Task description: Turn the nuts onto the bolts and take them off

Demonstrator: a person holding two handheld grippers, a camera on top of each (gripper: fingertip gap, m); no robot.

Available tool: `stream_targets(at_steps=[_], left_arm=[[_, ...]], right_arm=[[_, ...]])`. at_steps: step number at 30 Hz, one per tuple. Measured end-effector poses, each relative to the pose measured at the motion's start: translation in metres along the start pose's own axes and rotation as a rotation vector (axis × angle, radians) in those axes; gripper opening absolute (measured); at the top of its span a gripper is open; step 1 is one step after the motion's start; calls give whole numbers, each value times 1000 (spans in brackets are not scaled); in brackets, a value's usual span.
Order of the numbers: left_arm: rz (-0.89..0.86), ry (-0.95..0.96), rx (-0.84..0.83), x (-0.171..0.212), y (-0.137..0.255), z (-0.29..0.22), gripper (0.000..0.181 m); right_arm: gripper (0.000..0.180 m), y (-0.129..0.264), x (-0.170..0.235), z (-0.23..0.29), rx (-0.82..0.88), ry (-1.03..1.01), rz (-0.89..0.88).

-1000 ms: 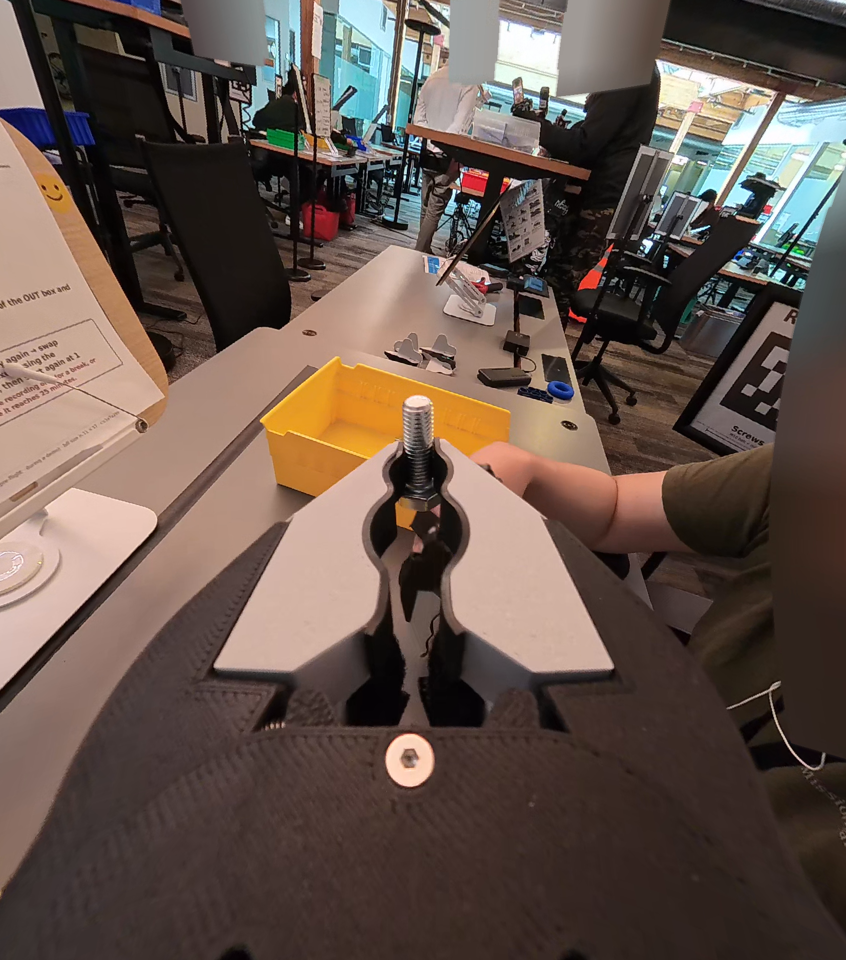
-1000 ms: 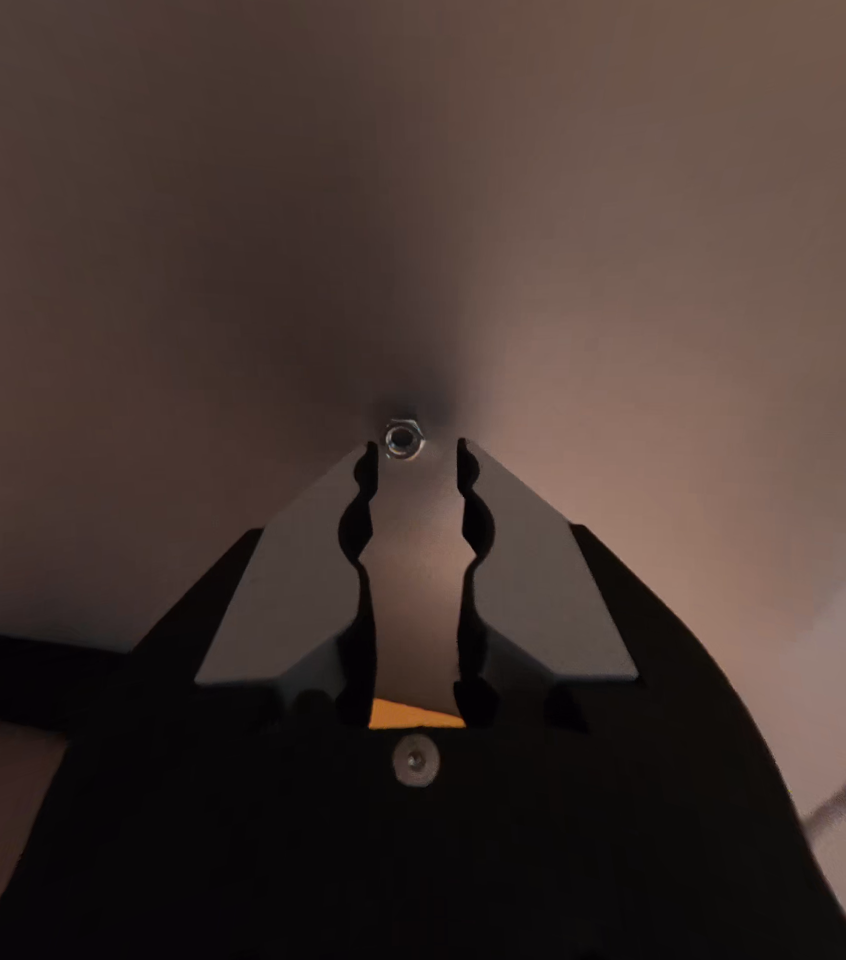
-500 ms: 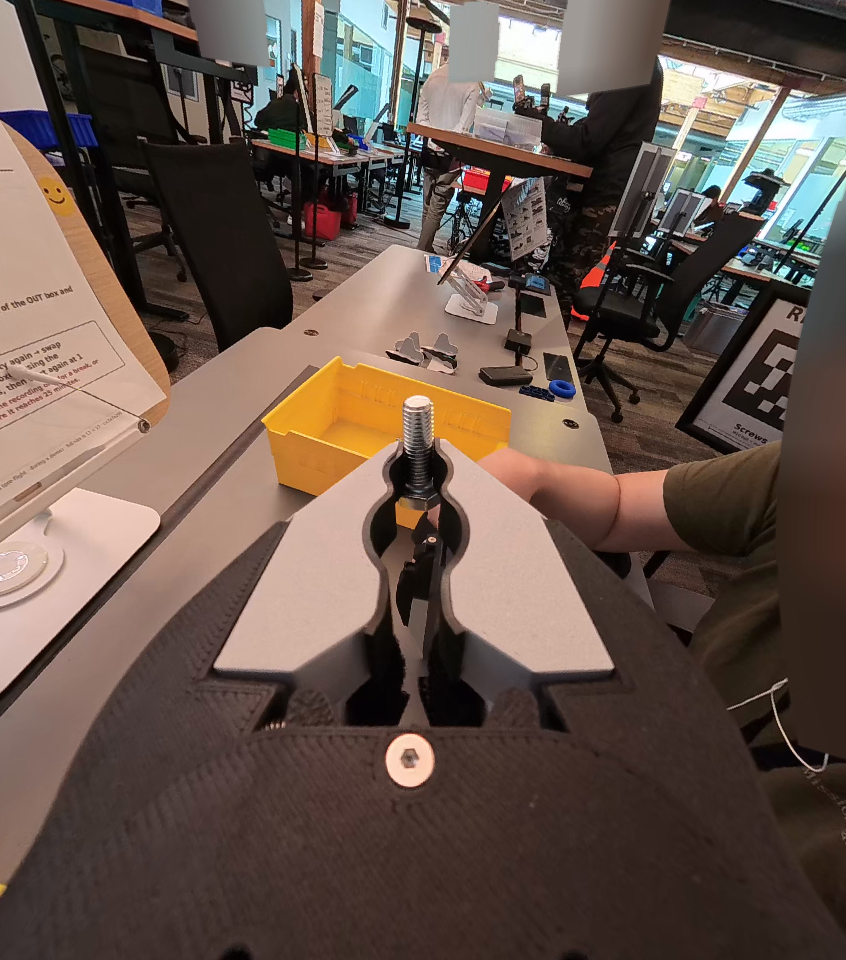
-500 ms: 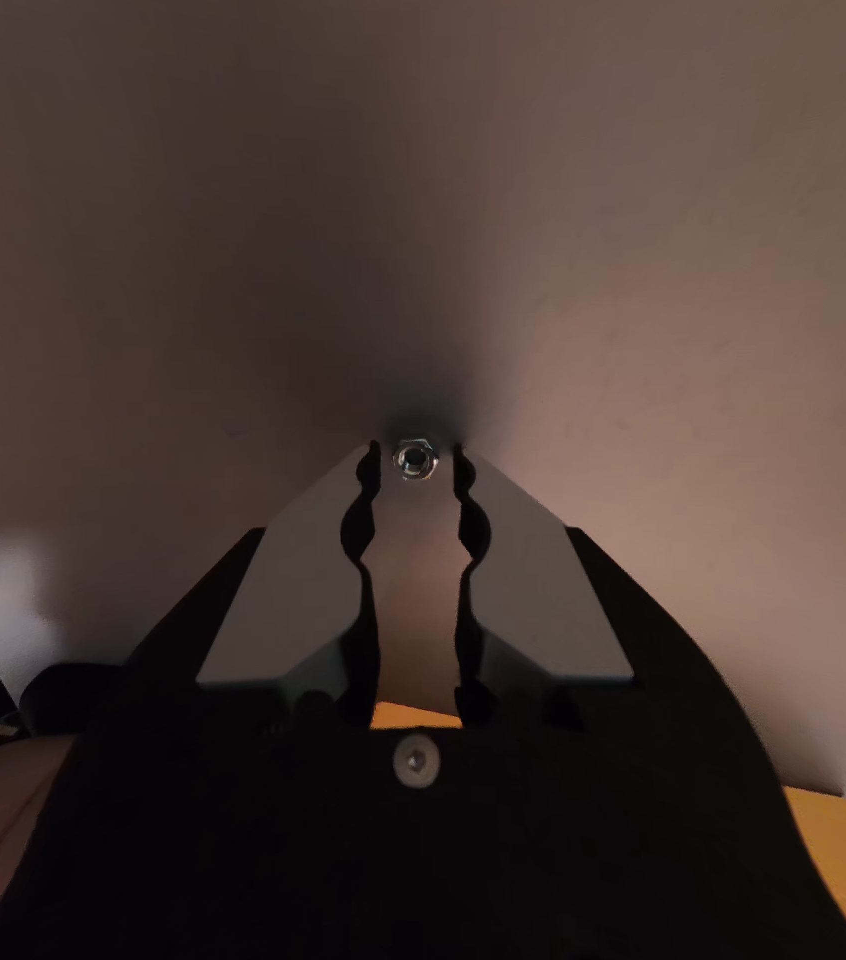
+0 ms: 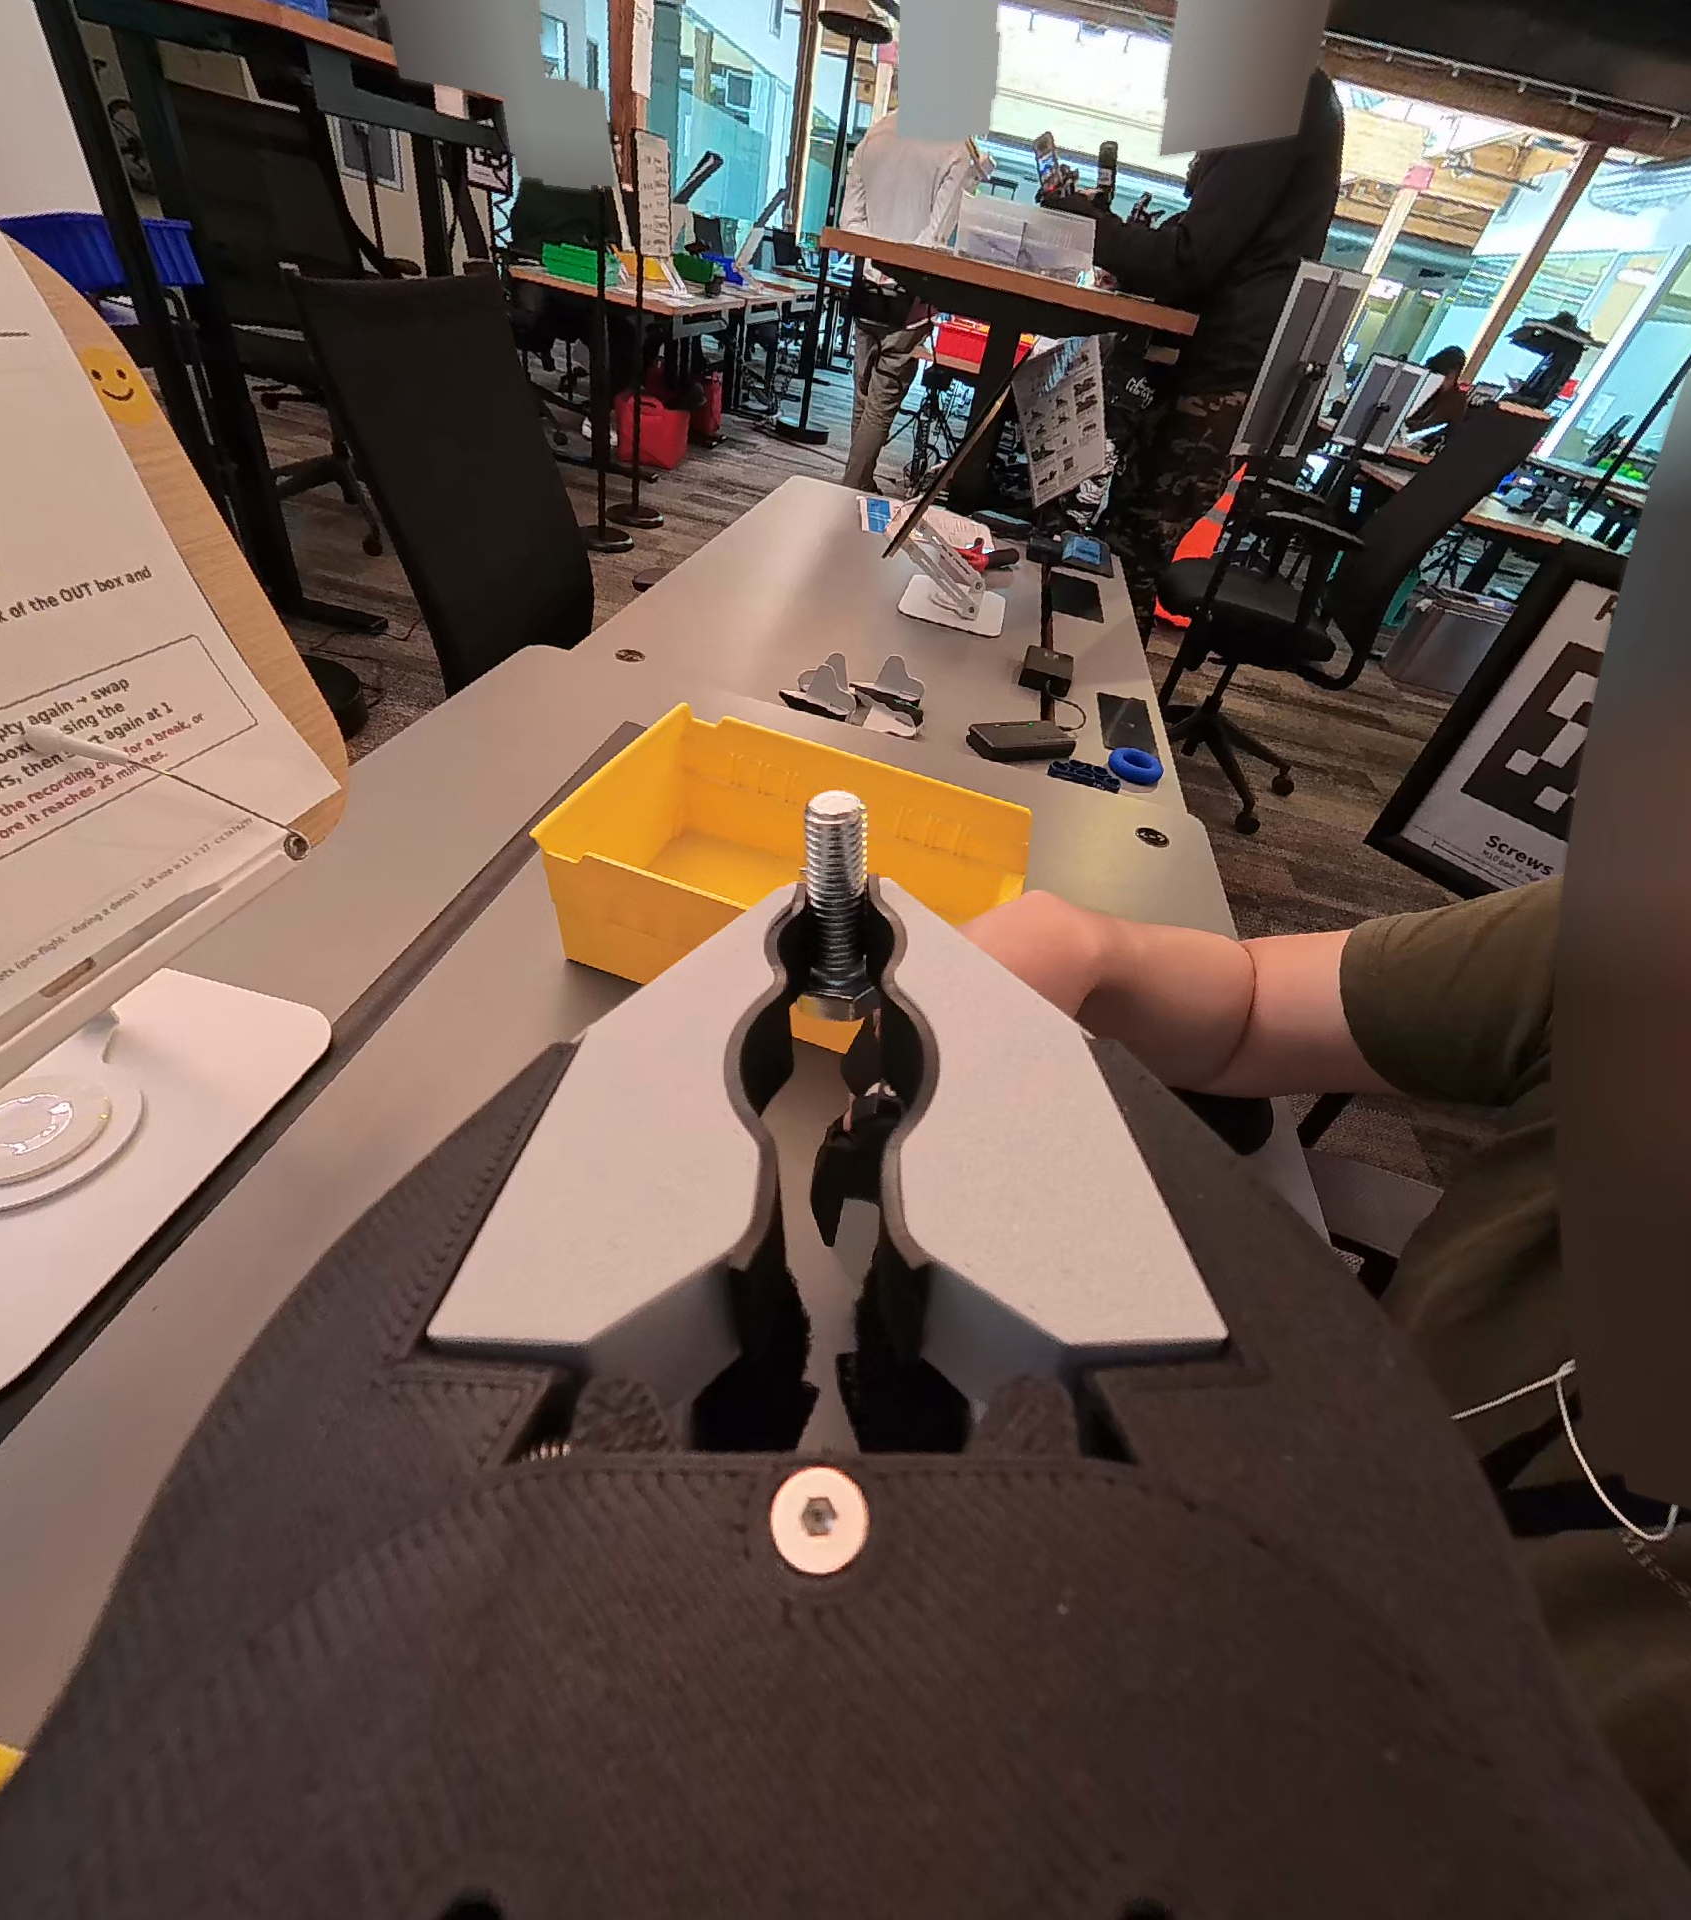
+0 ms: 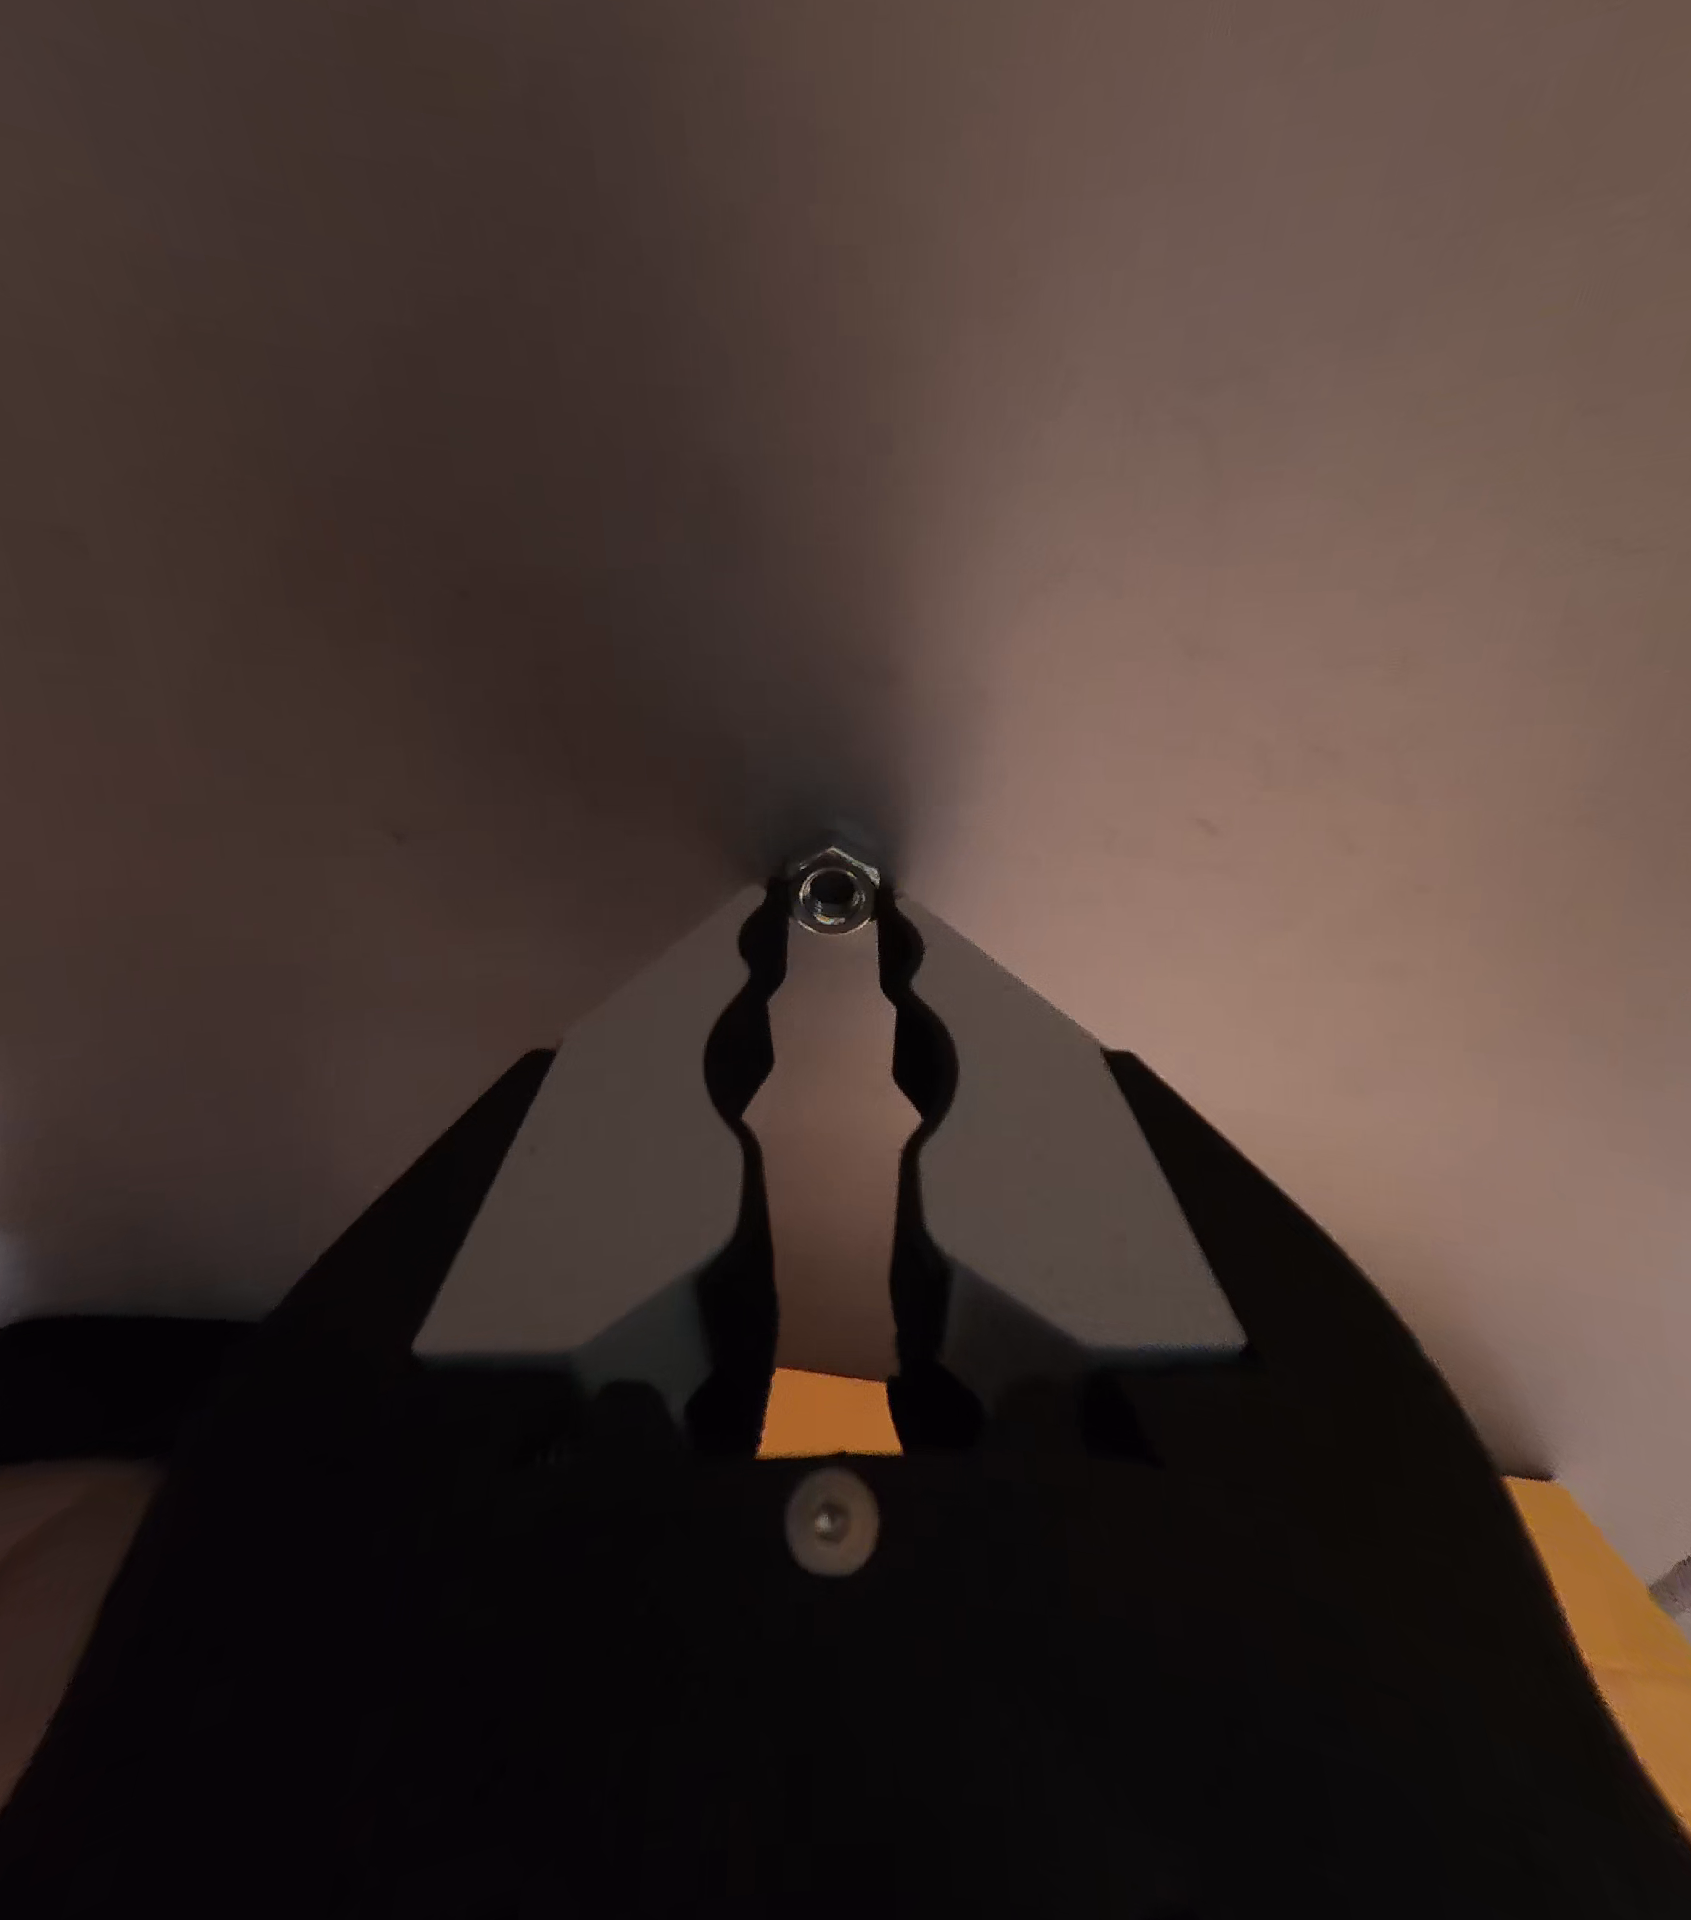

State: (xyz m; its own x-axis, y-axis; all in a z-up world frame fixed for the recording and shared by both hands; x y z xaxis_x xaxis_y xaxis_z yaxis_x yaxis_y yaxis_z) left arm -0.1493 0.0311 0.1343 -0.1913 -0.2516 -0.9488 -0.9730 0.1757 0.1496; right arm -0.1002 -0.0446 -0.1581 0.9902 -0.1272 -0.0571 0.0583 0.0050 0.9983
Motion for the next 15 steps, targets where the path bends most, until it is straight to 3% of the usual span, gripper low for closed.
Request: stream_targets(at_steps=[6, 10, 15], left_arm=[[9, -6, -72, 2, -2, 14, 7], [55, -59, -176, 13, -18, 34, 7], [128, -182, -158, 51, -84, 47, 7]], right_arm=[[15, 29, -4, 2, 18, 82, -129], [15, 86, -5, 6, 109, 148, -344], [16, 175, 24, -4, 375, 155, -652]])
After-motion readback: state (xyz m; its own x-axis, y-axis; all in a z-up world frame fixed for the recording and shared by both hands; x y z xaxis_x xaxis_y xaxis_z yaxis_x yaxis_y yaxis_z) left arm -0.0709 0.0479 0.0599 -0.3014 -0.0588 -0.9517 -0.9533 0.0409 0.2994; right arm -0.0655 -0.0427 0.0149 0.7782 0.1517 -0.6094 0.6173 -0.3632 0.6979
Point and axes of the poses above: each gripper's, where its closed fingertips meet, y back along the fingers, x out of its underside, z = x × y across the jaws, the point moved 1 cm from there along y, back along the fingers, and after that the axes turned 6 degrees about y, right-handed, at the moved point
